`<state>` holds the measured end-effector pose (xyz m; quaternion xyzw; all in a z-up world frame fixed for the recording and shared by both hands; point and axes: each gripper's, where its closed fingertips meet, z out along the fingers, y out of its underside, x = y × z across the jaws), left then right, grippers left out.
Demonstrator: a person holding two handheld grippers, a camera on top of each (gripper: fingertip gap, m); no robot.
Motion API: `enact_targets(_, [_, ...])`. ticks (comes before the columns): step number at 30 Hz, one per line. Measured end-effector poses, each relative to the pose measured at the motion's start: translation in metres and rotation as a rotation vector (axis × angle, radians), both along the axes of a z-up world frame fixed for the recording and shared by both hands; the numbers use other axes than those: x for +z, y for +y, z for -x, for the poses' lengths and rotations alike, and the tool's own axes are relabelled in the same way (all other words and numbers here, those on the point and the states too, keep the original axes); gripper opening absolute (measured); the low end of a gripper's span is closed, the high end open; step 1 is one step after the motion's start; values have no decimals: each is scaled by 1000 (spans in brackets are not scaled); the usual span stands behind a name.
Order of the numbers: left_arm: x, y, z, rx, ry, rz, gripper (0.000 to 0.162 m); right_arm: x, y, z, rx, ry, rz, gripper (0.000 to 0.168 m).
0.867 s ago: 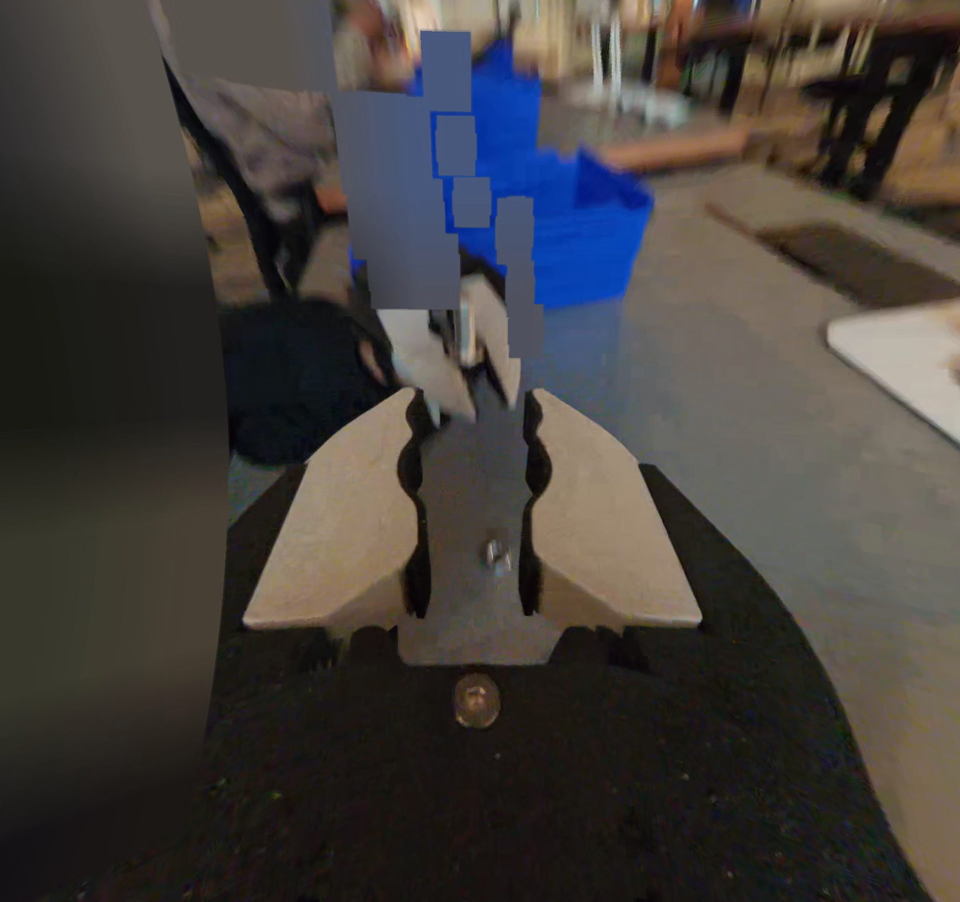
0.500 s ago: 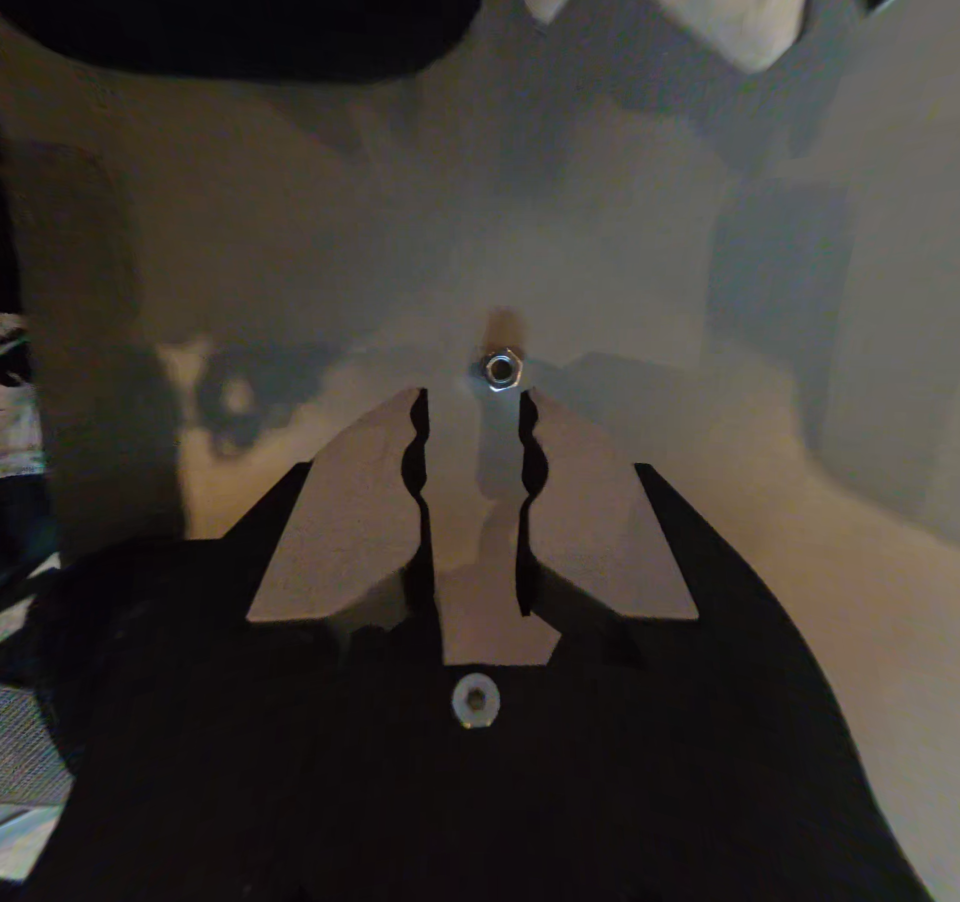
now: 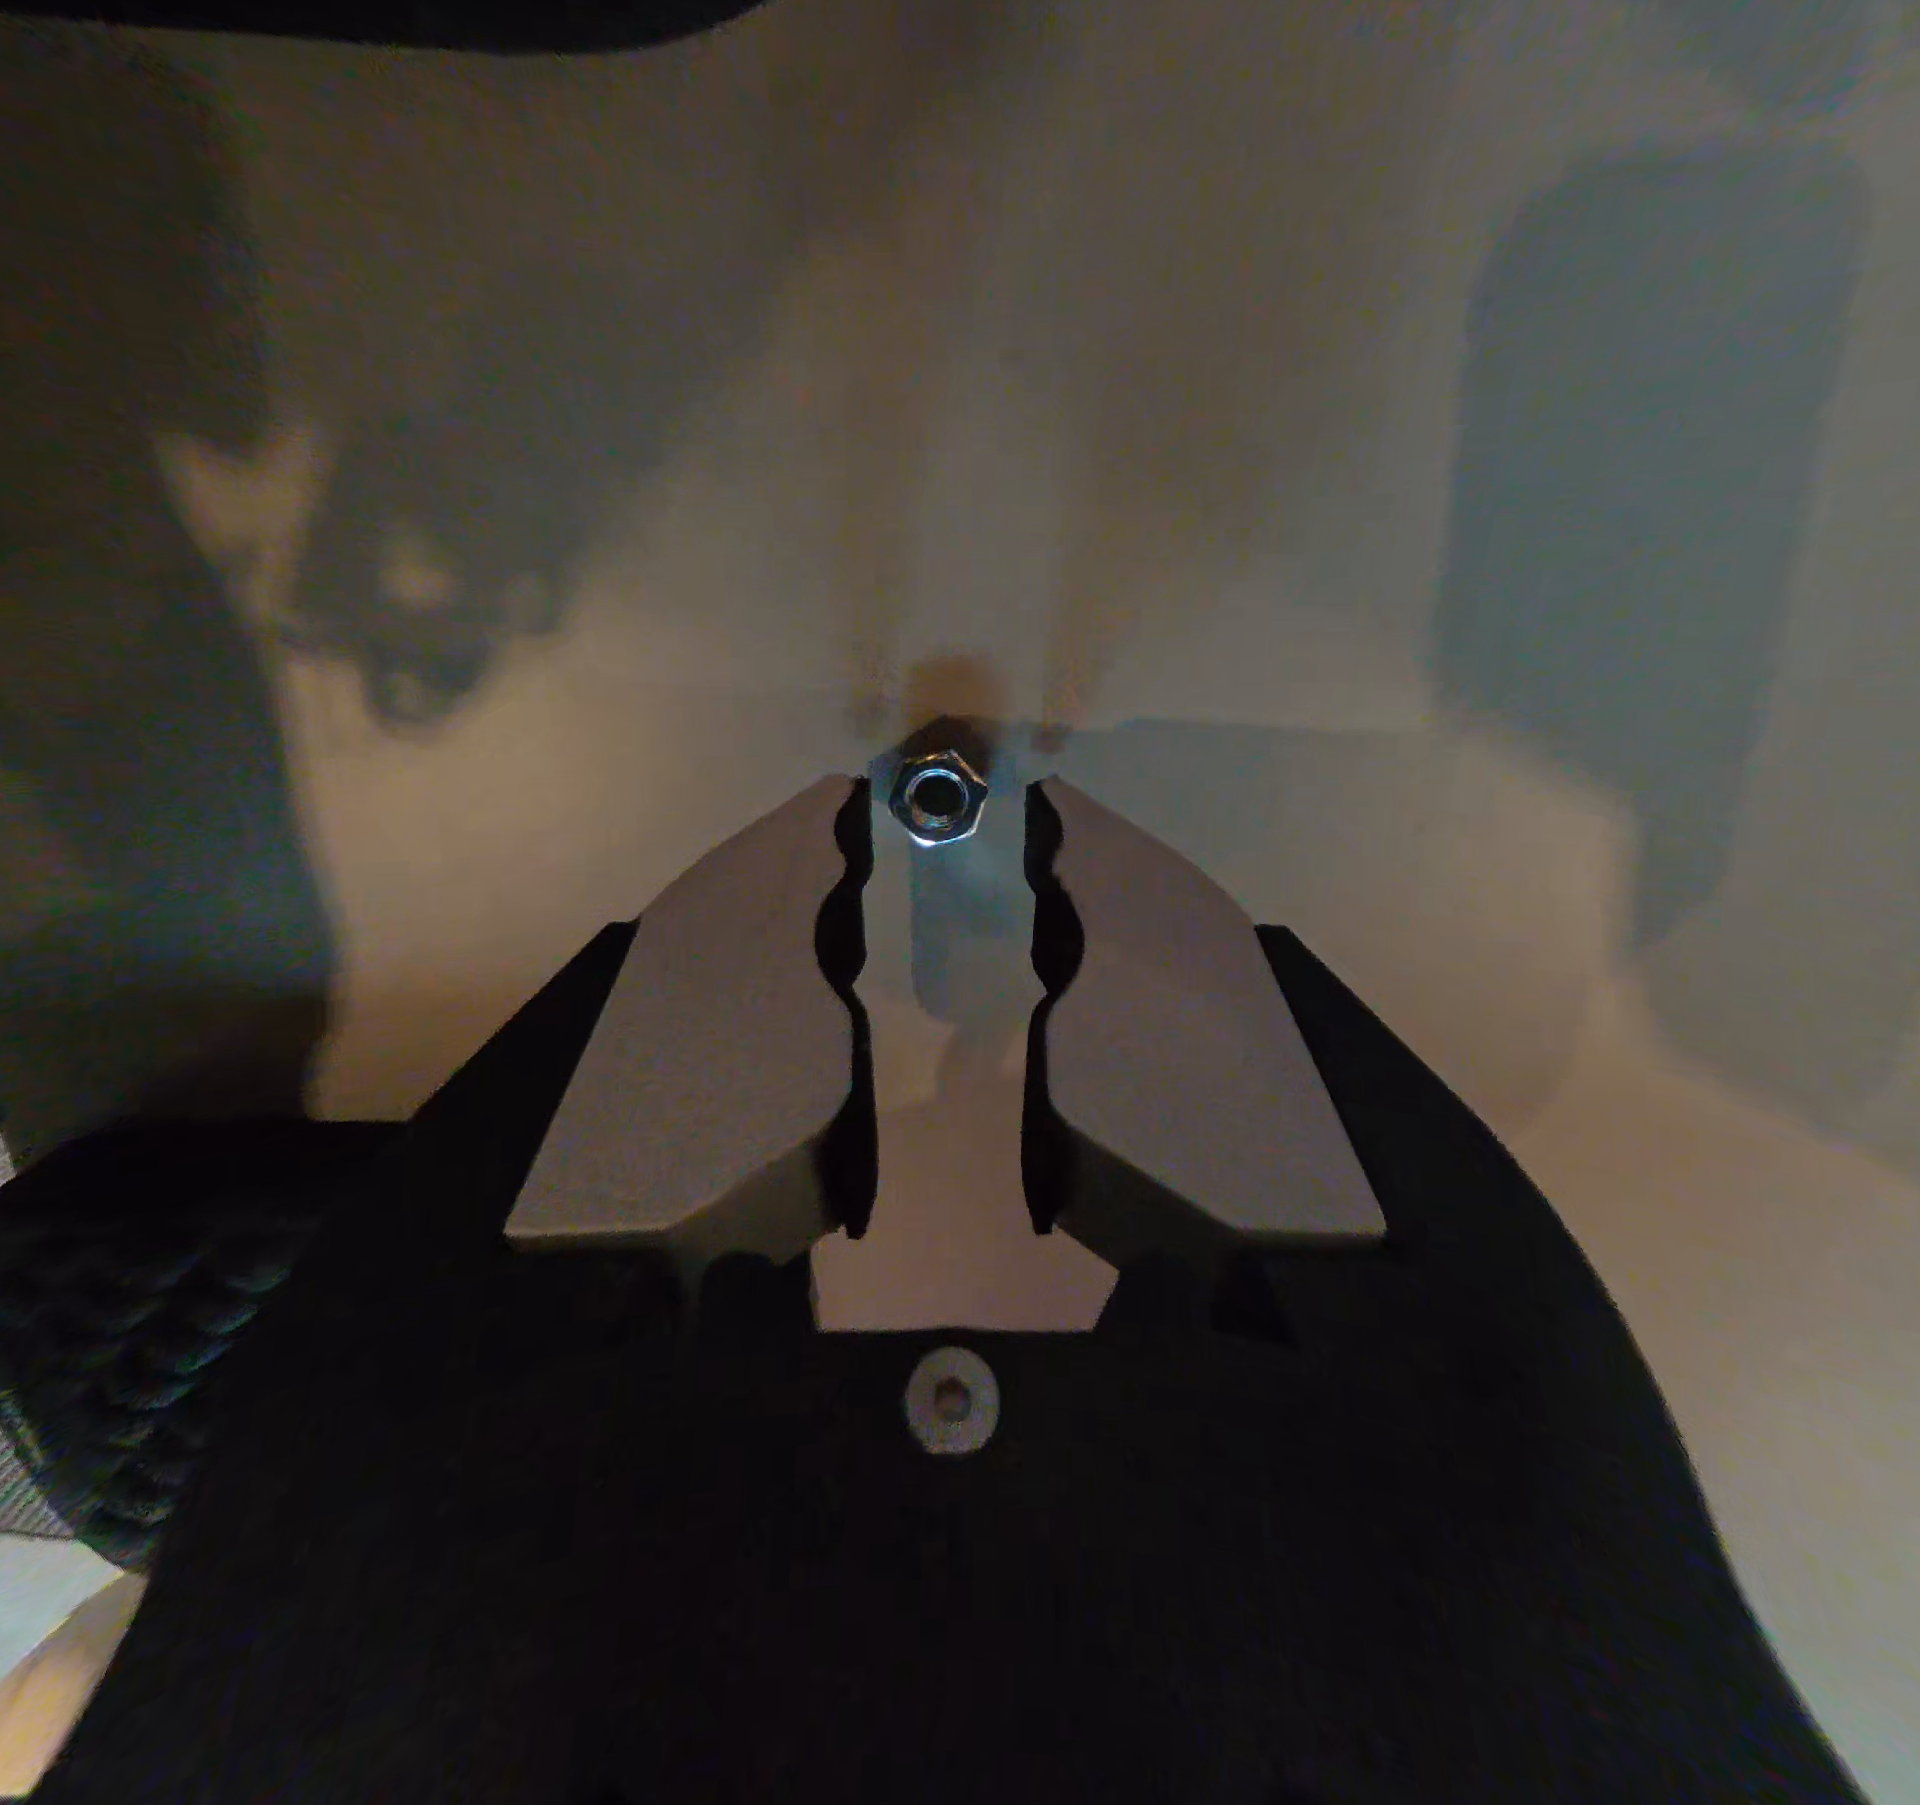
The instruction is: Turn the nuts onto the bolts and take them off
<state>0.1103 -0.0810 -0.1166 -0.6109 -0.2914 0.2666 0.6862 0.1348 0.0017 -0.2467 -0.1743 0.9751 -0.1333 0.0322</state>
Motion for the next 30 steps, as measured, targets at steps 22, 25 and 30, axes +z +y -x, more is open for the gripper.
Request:
enact_targets(22, [-6, 109, -66, -753, 111, 45, 15, 189, -1, -43, 578, 101, 129, 17])
enact_targets(25, [1, 106, -71, -815, 115, -33, 14, 176, -1, -48, 662, 103, 58, 17])
enact_targets(30, [-5, 109, -76, -847, 108, -4, 15, 174, -12, -52, 765, 93, 28, 17])
